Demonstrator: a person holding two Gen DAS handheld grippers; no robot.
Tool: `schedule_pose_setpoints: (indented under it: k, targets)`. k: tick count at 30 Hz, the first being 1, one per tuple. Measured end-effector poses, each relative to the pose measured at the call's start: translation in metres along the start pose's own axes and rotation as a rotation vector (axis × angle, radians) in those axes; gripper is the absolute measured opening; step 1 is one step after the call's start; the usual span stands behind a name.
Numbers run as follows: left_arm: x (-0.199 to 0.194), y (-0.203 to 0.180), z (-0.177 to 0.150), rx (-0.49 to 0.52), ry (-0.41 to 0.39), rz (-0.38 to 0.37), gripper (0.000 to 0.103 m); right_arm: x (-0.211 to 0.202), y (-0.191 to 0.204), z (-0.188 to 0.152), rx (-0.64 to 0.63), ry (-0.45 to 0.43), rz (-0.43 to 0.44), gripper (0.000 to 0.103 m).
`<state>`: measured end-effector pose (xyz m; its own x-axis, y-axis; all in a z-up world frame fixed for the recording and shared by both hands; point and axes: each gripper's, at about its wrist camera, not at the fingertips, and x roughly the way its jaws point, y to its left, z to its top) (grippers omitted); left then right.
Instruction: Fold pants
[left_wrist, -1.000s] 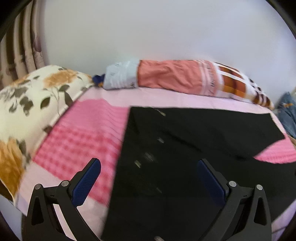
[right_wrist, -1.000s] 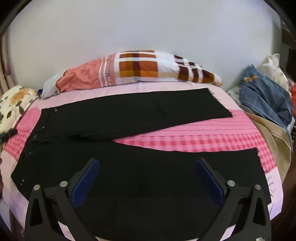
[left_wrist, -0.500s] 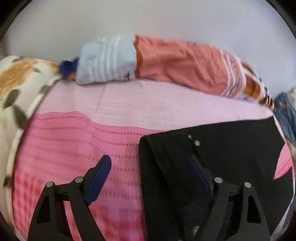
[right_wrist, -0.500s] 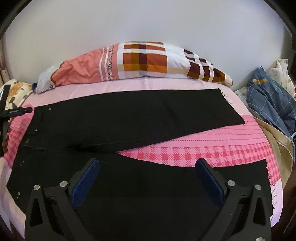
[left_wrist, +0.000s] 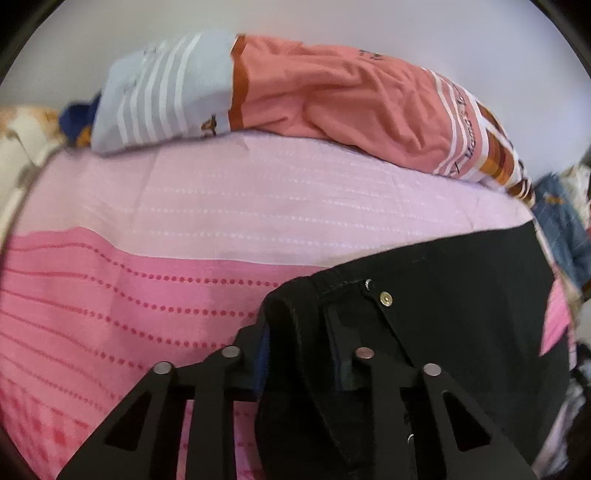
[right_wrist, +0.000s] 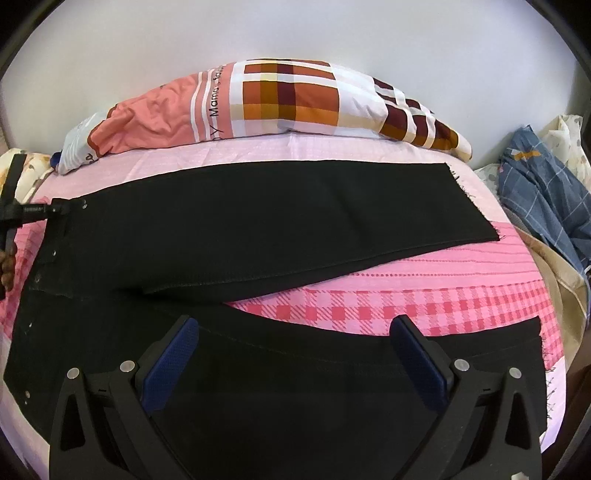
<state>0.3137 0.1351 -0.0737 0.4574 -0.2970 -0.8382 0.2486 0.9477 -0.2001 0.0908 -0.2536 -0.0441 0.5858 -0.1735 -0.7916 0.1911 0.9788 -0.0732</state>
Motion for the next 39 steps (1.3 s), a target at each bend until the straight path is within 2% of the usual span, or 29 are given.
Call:
schedule_pose_setpoints:
  k: [3,5,7,12,14,15,16,17,21,27,28,29,30,31,34,39]
  targets:
    - [-0.031,-0.009,-0.009,-0.024,-0.101,-0.004,0.017,0.001,-0.009,0.006,0.032,-0.005,0.035,0.103]
    - [-0.061,-0.02,-0.018,-0.039,-0.191,-0.026,0.017,0.002,-0.022,0.014,0.087,-0.009,0.113,0.103]
    - [-0.089,-0.038,-0.032,-0.023,-0.262,-0.048,0.017,0.006,-0.039,0.026,0.171,-0.011,0.213,0.103]
    - [-0.128,-0.069,-0.071,-0.011,-0.312,-0.09,0.017,0.038,-0.086,0.063,0.454,0.024,0.559,0.1]
    - [-0.138,-0.077,-0.09,-0.025,-0.315,-0.101,0.017,0.057,-0.091,0.078,0.499,0.073,0.603,0.074]
    - [-0.143,-0.079,-0.1,-0.038,-0.315,-0.109,0.017,0.065,-0.089,0.087,0.489,0.096,0.608,0.068]
    - [-0.147,-0.081,-0.109,-0.05,-0.313,-0.115,0.017,0.073,-0.086,0.094,0.474,0.114,0.605,0.057]
    - [-0.151,-0.082,-0.118,-0.061,-0.313,-0.119,0.017,0.08,-0.083,0.099,0.466,0.129,0.611,0.054]
    - [-0.164,-0.095,-0.15,-0.101,-0.308,-0.137,0.017,0.118,-0.077,0.117,0.533,0.221,0.696,0.054]
    - [-0.169,-0.105,-0.176,-0.144,-0.288,-0.153,0.017,0.161,-0.081,0.121,0.628,0.327,0.646,0.054]
    - [-0.168,-0.105,-0.178,-0.154,-0.282,-0.155,0.017,0.169,-0.082,0.12,0.658,0.332,0.651,0.05]
    - [-0.167,-0.106,-0.178,-0.161,-0.28,-0.153,0.017,0.173,-0.083,0.121,0.66,0.331,0.655,0.029]
    - [-0.167,-0.106,-0.179,-0.168,-0.278,-0.155,0.017,0.174,-0.083,0.122,0.641,0.328,0.63,0.013]
    - [-0.166,-0.105,-0.18,-0.174,-0.277,-0.154,0.017,0.171,-0.082,0.122,0.633,0.314,0.622,0.008]
    - [-0.165,-0.101,-0.18,-0.195,-0.27,-0.145,0.017,0.147,-0.08,0.114,0.591,0.231,0.617,0.006]
    - [-0.177,-0.088,-0.184,-0.214,-0.267,-0.109,0.017,0.079,-0.096,0.073,0.562,0.141,0.648,0.006]
